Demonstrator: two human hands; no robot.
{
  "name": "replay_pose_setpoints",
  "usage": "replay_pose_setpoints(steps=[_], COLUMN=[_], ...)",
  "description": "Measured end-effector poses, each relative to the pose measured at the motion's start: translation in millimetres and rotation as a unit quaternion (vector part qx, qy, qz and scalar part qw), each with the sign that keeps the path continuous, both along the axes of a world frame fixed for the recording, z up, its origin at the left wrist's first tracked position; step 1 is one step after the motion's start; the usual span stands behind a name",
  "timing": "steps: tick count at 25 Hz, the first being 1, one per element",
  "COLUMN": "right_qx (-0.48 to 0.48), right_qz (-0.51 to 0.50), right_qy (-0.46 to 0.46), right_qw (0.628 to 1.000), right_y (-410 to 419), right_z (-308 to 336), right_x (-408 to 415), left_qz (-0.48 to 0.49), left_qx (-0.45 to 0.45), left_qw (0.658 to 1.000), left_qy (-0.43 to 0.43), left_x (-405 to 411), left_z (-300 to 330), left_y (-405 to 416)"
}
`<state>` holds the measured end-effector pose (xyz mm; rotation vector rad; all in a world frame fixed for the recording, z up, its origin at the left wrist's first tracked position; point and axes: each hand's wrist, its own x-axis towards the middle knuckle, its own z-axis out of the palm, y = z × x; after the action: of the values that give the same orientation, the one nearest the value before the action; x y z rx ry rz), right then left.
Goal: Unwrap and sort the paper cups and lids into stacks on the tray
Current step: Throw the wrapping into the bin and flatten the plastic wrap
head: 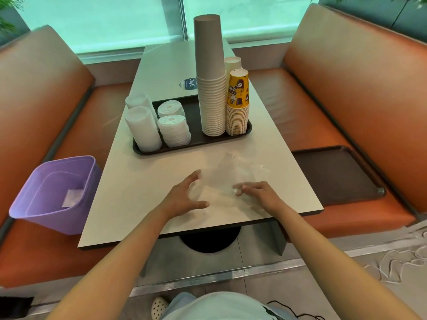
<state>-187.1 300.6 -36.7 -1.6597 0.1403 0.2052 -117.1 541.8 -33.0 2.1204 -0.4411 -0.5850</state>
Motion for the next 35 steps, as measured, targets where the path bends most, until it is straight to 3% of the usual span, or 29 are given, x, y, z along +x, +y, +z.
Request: replay_pose_setpoints(steps=[2, 4, 7, 10, 13, 19, 26, 29, 30, 32, 33, 35], right_qx=[-0.004, 0.013, 0.019, -0.129, -0.236, -0.243, -0.447, -0.548, -0.569, -0.582, -0.580, -0.570], right_qz=[0.007, -0.007, -0.101, -0.210, -0.237, -0.285, -0.234, -0.223, -0.184, -0.078, -0.037, -0.002], right_qy=[0.005, 0.008, -0.007, -0.043, -0.014, 0.030, 0.085, -0.016, -0.044, -0.018, 0.012, 0.052], right_qw=[1.000, 1.000, 0.995, 0.968, 0.942, 0.927, 0.859, 0.806, 0.800, 0.809, 0.813, 0.820], right_y=[2, 3, 8, 7, 3, -4, -4, 4, 7, 10, 11, 11], right_z=[-3, -3, -4, -4, -1, -7, -16, -19, -19, -20, -23, -27], right_x=[0, 0, 0, 5, 12, 19, 15, 12, 12, 12, 12, 11], left_qz=[0.023, 0.043, 0.109, 0.086, 0.063, 0.075, 0.069, 0.053, 0.049, 0.044, 0.036, -0.014], left_qx=[-0.019, -0.095, -0.149, -0.093, -0.051, 0.034, 0.028, 0.039, 0.046, 0.057, 0.067, 0.080], left_qw=[0.999, 0.994, 0.983, 0.992, 0.996, 0.997, 0.997, 0.996, 0.996, 0.995, 0.992, 0.958], left_qy=[-0.021, -0.035, -0.019, -0.004, 0.043, 0.005, -0.032, -0.058, -0.063, -0.068, -0.097, -0.274], left_x=[4, 6, 11, 19, 24, 24, 20, 23, 24, 22, 19, 14], left_z=[-1, 2, 6, 6, 3, -7, -11, -14, -16, -16, -15, -15], left_y=[-16, -33, -53, -63, -65, -68, -64, -64, -64, -64, -63, -63])
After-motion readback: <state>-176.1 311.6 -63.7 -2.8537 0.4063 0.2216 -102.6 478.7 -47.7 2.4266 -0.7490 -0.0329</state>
